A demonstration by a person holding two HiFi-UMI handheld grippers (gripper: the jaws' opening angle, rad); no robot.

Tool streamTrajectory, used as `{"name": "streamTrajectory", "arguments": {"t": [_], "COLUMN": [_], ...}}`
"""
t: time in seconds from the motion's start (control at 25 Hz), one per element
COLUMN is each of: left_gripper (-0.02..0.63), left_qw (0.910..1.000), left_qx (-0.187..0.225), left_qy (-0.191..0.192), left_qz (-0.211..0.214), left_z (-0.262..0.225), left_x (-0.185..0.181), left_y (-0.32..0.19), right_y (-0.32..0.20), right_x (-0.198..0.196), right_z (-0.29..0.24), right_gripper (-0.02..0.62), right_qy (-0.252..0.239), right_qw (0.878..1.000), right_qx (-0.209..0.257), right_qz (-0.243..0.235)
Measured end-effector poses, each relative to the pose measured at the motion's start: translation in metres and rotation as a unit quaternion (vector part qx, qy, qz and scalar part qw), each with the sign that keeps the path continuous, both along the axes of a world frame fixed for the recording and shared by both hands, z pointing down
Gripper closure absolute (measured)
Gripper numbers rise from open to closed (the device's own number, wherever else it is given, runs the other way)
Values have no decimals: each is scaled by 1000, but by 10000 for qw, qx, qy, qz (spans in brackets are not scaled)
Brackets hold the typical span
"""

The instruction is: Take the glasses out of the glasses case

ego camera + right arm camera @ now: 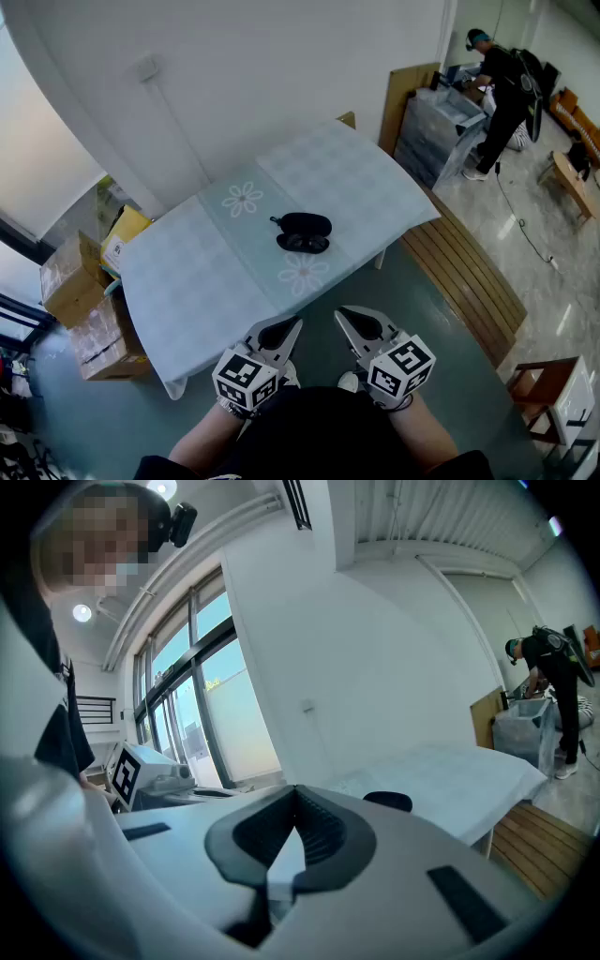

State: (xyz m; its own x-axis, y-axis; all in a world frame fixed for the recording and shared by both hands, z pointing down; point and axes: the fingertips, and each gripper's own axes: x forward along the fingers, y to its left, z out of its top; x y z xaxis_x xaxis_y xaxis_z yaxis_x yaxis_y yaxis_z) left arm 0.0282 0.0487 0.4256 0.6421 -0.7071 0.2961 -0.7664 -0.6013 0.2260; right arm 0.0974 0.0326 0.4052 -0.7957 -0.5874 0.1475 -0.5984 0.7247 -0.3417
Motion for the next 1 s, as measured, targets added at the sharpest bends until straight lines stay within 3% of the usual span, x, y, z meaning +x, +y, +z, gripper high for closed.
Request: {"name": "streamTrajectory", "arguments": {"t": [0.52, 1.0], "left_gripper": [575, 575], "left_qw": [10000, 9999], "left_qx": [-51, -85], "left_qy": [42, 88], "left_qz": [-8, 64], "left_z": [2, 2], "left_x": [-3, -34], "left_y": [-5, -19], "right_y": [-5, -21], "right_x": [-5, -33], "right_z": [0, 6], "right_gripper": [572, 572], "right_qy": [-24, 81], "right_qw": [10000, 9999], "right_qx": [26, -105], "right_qz": [-32, 15]}}
